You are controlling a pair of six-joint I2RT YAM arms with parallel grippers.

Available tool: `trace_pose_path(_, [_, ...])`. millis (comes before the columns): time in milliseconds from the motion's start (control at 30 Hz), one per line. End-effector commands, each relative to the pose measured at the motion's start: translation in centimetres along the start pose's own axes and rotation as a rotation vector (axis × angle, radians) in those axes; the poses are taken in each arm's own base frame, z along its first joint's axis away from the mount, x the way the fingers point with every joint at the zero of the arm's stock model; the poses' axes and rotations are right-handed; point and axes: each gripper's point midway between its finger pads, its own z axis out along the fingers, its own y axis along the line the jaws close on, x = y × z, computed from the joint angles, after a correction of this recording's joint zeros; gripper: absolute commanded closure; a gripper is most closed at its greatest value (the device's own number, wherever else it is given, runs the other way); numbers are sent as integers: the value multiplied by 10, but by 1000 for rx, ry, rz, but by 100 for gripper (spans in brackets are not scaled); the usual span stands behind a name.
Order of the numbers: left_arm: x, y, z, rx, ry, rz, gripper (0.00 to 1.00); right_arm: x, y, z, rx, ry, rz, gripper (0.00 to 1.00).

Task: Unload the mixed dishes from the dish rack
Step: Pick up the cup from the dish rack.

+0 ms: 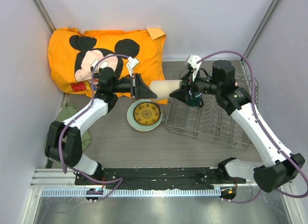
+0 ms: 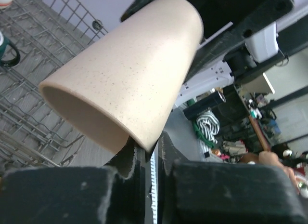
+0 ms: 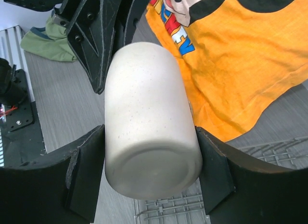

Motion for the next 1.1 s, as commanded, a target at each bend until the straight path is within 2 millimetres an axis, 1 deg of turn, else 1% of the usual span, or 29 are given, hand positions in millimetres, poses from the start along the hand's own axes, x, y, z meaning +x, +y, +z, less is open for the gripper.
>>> trace_pose_path(0, [-5, -18, 3, 31, -24, 56, 100, -18, 1, 2, -2, -63, -30, 59])
trace_pose_path(133, [-6, -22, 2, 33, -33, 71, 100, -11, 0, 3, 3, -51, -24, 44])
trace_pose_path(167, [-6, -22, 2, 32, -34, 73, 100, -8, 1, 3, 1, -47, -25, 38])
trace_pose_path(200, [-7, -20, 1, 25, -42, 75, 100, -8, 1, 2, 2, -47, -26, 24])
trace_pose_path(267, [-8, -20, -1, 16, -51, 78, 100, -3, 2, 0, 7, -41, -30, 16])
trace_pose_path(300, [-11, -17, -3, 4, -63, 78, 100, -3, 2, -1, 12, -42, -32, 10])
trace_pose_path(367, [-15, -12, -8, -18, -78, 74, 100, 2, 1, -2, 30, -34, -34, 7])
trace_pose_path(433, [-23, -5, -17, -46, -106, 79, 100, 5, 0, -4, 38, -28, -35, 5])
trace_pose_path(467, [-27, -1, -23, -70, -123, 72, 100, 11, 0, -4, 41, -19, -33, 5])
trace_pose_path(533, [-33, 3, -31, -96, -140, 92, 100, 11, 1, -6, 47, -19, -41, 2])
trace_pose_path(567, [-36, 8, -39, -121, -154, 93, 100, 14, 0, -8, 61, -16, -41, 1])
trace_pose_path(633, [-38, 13, -47, -161, -154, 76, 100, 13, 0, -11, 74, -19, -55, 0])
trace_pose_path(667, [-41, 17, -54, -190, -158, 113, 100, 15, -1, -12, 84, -16, -57, 1])
trace_pose_path(733, [-40, 23, -63, -248, -144, 76, 100, 13, 0, -16, 90, -21, -69, 0])
trace_pose_path(767, [-42, 31, -72, -294, -136, 148, 100, 13, 0, -17, 97, -21, -73, 0])
trace_pose_path(800, [-47, 30, -77, -334, -128, 159, 100, 15, 0, -17, 97, -17, -72, 0])
trace_pose_path(833, [-30, 38, -83, -394, -85, 51, 100, 14, 1, -19, 101, -20, -80, 0])
trace_pose_path(867, [-27, 50, -93, -489, -72, 53, 100, 15, 0, -20, 103, -15, -81, 1])
trace_pose_path(900, [-35, 47, -99, -533, -38, 164, 100, 16, 0, -21, 107, -11, -81, 1])
trace_pose_path(933, [-17, 51, -108, -596, 16, 101, 100, 16, 0, -21, 109, -10, -84, 1])
trace_pose_path(967, [-15, 52, -115, -641, 35, 111, 100, 18, 0, -21, 108, -5, -87, 0])
trace_pose_path(1000, [-19, 57, -127, -725, 59, 177, 100, 19, 0, -21, 108, 2, -87, 1])
trace_pose_path(1067, [-7, 53, -140, -799, 127, 160, 100, 22, -1, -19, 104, 13, -82, 1])
